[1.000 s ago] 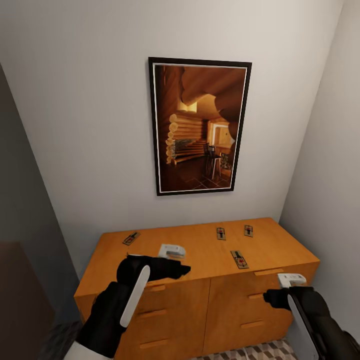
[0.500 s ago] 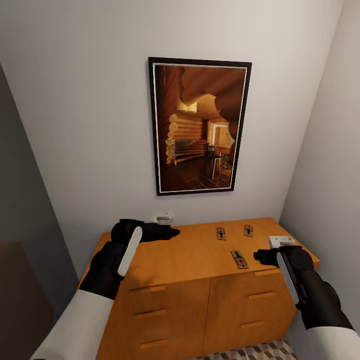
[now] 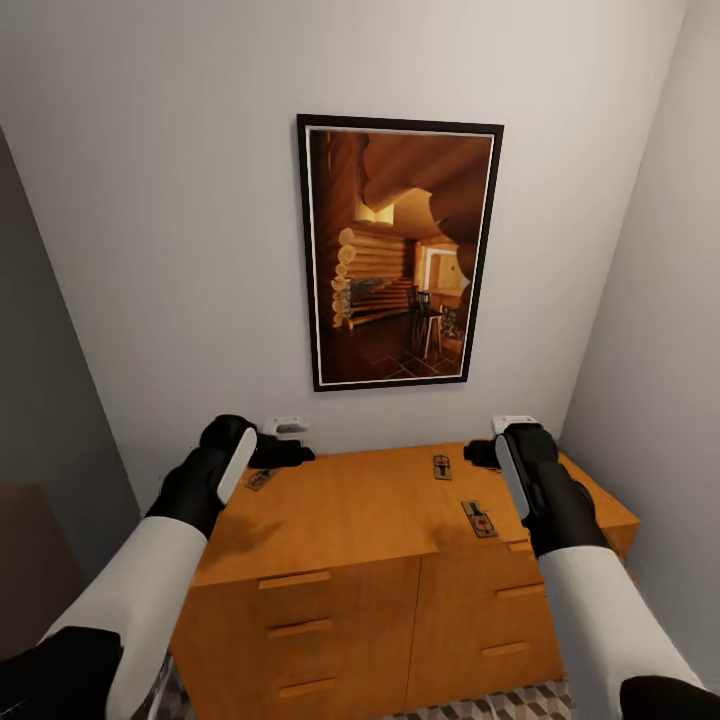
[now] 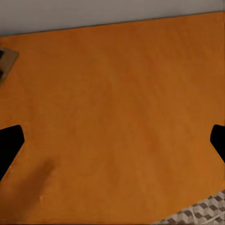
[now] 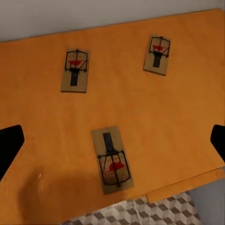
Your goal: Take the four mousetraps from the cabinet in the bathroom and place them on the bathroom floor. Make sure all four end up on the same floor surface, and ensure that at least two of them are either under or directly next to the same bathroom sink.
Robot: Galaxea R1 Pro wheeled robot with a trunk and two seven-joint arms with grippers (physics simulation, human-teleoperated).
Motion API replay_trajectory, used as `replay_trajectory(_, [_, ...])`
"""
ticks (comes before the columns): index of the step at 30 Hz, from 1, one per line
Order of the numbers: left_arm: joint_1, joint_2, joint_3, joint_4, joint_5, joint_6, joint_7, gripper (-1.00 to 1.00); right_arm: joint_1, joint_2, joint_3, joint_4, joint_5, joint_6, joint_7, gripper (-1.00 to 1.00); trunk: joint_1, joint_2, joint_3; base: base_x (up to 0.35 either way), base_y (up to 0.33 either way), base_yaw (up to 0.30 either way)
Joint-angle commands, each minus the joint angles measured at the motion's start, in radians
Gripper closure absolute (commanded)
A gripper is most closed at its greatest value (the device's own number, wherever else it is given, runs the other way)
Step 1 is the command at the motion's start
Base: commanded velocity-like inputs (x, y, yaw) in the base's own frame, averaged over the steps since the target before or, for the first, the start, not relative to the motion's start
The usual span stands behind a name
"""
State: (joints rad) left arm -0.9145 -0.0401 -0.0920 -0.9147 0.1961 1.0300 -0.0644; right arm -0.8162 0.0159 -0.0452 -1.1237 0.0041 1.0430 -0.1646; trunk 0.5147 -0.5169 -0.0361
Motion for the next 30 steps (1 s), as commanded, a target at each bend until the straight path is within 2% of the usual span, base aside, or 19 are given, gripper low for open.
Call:
replay_trajectory(1, [-0.005, 0.009, 0.001, 0.01, 0.0, 0.003, -0.001, -1.0, -0.021, 0.016, 0.009, 0.025, 0.003, 0.004, -0.017, -1.0, 0.001, -0.002, -0.002, 0.0, 0.0, 0.0])
replay_trajectory(5, [-0.016, 0.049, 0.004, 0.038, -0.003, 0.001, 0.002, -1.0, -0.091, 0.066, 0.05, 0.139, 0.004, 0.004, -0.064, -1.0, 0.001, -0.002, -0.002, 0.0, 0.0, 0.0])
replay_trajectory(7, [-0.017, 0.059, 0.004, 0.043, -0.003, 0.0, 0.003, -1.0, -0.106, 0.075, 0.058, 0.171, 0.004, 0.004, -0.071, -1.0, 0.001, -0.002, -0.002, 0.0, 0.0, 0.0])
replay_trajectory(11, [-0.022, 0.087, 0.005, 0.066, -0.003, -0.018, 0.004, -1.0, -0.16, 0.099, 0.079, 0.313, 0.005, -0.08, -0.089, -1.0, 0.001, -0.002, -0.002, 0.0, 0.0, 0.0])
replay_trajectory(16, [-0.037, 0.112, 0.006, 0.173, -0.003, -0.098, 0.002, -1.0, -0.226, 0.11, 0.089, 0.509, 0.005, -0.209, -0.097, -1.0, 0.001, -0.002, -0.002, 0.0, 0.0, 0.0])
replay_trajectory(17, [-0.037, 0.112, 0.006, 0.173, -0.003, -0.098, 0.002, -1.0, -0.226, 0.11, 0.089, 0.509, 0.005, -0.209, -0.097, -1.0, 0.001, -0.002, -0.002, 0.0, 0.0, 0.0])
replay_trajectory(21, [-0.09, 0.116, 0.003, 0.345, -0.006, -0.207, -0.001, -1.0, -0.265, 0.113, 0.092, 0.643, 0.006, -0.31, -0.099, -1.0, 0.001, -0.002, -0.002, 0.0, 0.0, 0.0])
replay_trajectory(25, [-0.159, 0.112, -0.001, 0.523, -0.012, -0.33, -0.004, -1.0, -0.281, 0.112, 0.094, 0.712, 0.008, -0.37, -0.097, -1.0, 0.001, -0.002, -0.002, 0.0, 0.0, 0.0])
replay_trajectory(28, [-0.193, 0.109, -0.002, 0.602, -0.025, -0.403, -0.006, -1.0, -0.287, 0.111, 0.095, 0.735, 0.01, -0.391, -0.092, -1.0, 0.001, -0.002, -0.002, 0.0, 0.0, 0.0])
replay_trajectory(30, [-0.2, 0.108, -0.002, 0.617, -0.031, -0.419, -0.008, -1.0, -0.288, 0.11, 0.096, 0.74, 0.01, -0.395, -0.091, -1.0, 0.001, -0.002, -0.002, 0.0, 0.0, 0.0])
